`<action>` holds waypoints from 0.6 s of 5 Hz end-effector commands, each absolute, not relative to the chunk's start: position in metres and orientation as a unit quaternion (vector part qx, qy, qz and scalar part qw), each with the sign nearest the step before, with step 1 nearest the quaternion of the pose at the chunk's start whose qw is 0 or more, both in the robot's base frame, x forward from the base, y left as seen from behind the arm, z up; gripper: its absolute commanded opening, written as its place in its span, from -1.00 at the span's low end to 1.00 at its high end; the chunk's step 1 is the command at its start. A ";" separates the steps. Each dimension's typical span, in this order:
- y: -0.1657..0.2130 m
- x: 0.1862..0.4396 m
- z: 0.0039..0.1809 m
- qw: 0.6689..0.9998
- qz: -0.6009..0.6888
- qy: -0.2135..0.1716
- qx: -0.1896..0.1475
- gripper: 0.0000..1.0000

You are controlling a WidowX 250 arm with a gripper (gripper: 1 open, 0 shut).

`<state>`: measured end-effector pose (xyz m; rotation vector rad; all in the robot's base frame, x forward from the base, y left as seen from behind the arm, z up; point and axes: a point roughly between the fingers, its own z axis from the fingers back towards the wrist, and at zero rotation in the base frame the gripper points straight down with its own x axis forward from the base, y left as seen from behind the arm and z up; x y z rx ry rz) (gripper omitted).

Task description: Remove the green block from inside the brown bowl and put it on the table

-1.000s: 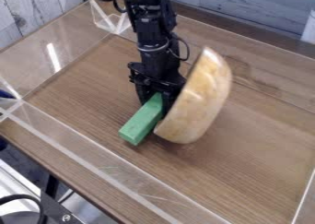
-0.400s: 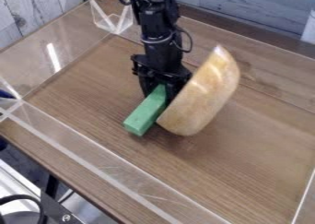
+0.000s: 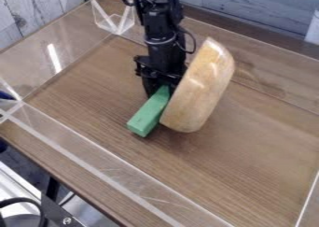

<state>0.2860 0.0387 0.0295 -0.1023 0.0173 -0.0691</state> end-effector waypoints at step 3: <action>0.041 0.296 0.038 0.998 -0.033 -0.008 -0.044 -1.00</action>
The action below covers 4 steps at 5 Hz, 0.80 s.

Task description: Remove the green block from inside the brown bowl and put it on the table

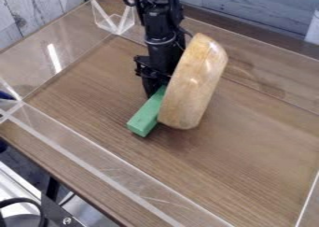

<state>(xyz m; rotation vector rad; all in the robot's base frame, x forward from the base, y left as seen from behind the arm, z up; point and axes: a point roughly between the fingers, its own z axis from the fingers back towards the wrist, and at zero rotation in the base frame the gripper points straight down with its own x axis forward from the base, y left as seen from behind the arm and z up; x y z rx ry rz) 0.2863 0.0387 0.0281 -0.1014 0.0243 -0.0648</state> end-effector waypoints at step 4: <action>0.038 0.296 0.037 0.998 -0.030 -0.005 -0.046 -1.00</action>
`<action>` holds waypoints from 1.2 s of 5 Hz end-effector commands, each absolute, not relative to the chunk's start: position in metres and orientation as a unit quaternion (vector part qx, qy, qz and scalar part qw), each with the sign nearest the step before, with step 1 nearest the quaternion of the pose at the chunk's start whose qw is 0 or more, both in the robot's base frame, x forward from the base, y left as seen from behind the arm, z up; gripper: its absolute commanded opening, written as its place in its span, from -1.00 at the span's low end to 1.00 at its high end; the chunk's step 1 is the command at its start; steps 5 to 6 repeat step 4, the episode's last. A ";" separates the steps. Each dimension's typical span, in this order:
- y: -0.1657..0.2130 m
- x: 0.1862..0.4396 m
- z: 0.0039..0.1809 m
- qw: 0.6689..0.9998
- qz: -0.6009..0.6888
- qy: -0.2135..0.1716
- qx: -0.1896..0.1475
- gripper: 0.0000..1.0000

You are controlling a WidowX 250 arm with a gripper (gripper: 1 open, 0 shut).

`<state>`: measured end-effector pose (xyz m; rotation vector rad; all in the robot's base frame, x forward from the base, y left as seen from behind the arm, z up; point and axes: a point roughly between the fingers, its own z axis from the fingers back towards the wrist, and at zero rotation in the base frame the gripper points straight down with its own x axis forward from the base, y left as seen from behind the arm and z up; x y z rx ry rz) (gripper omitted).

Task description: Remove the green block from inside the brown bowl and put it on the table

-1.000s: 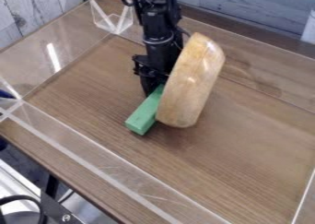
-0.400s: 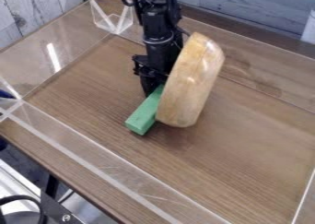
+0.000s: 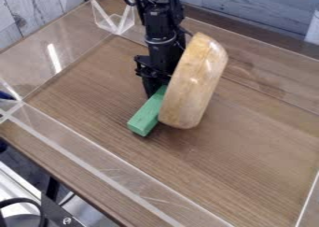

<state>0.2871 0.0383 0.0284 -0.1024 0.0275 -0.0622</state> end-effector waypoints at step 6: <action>0.036 0.296 0.037 0.999 -0.027 0.000 -0.047 -1.00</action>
